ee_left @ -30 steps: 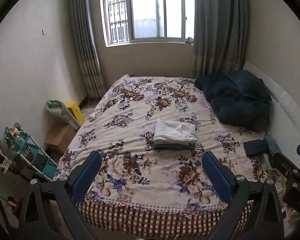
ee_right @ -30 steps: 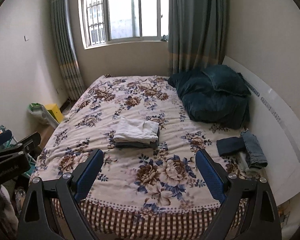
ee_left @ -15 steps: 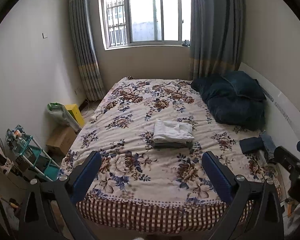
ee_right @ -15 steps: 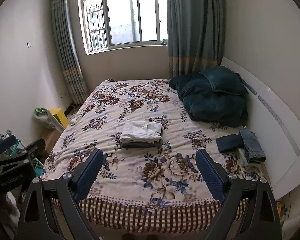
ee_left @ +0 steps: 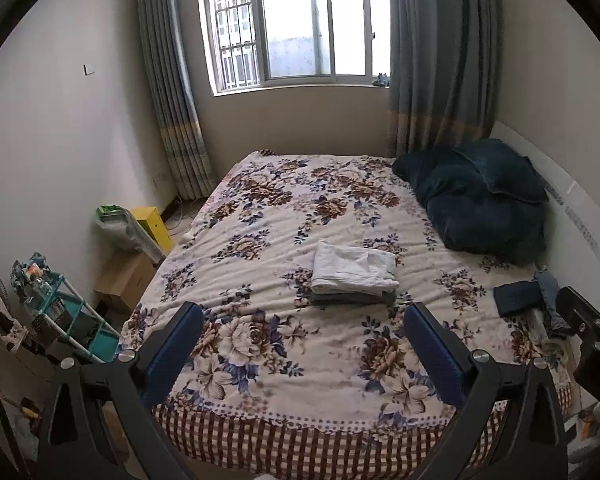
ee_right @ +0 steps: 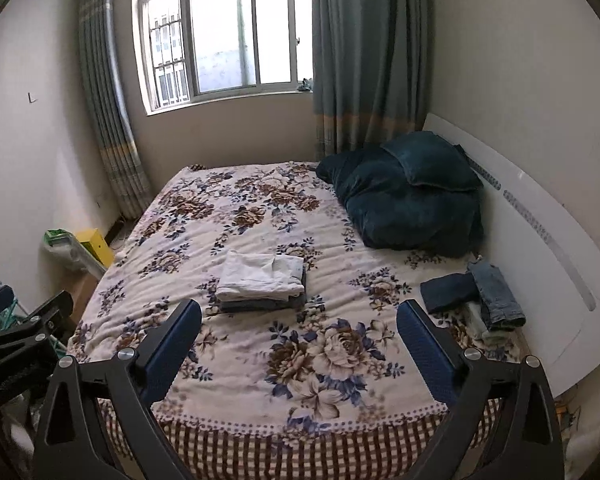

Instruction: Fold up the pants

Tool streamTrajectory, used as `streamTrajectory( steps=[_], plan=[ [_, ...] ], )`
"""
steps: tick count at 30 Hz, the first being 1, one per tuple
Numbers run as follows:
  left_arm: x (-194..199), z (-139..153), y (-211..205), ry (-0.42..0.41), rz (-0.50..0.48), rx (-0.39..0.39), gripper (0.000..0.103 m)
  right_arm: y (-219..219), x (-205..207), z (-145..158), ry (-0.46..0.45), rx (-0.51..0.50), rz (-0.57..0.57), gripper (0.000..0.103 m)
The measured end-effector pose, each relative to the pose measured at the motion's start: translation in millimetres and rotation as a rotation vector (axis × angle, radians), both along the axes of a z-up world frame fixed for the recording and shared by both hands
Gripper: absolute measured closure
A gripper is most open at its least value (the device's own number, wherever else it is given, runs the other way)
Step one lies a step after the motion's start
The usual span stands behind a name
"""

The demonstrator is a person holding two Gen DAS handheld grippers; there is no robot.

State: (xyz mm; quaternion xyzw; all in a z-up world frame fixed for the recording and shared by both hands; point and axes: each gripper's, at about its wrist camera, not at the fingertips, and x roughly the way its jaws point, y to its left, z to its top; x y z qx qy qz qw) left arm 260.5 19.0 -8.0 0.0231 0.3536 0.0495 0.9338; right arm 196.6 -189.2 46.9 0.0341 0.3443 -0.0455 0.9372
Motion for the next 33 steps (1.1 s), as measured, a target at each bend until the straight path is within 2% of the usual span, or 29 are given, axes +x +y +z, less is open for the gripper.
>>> streamTrajectory(
  steps=[13, 33],
  plan=[
    [44, -23, -6, 0.05, 0.005, 0.018, 0.0, -2, 60, -32, 0.064, -0.022, -0.027, 0.003],
    [59, -35, -6, 0.055, 0.02, 0.012, 0.0, 4, 75, -56, 0.088, -0.033, -0.023, 0.002]
  ],
)
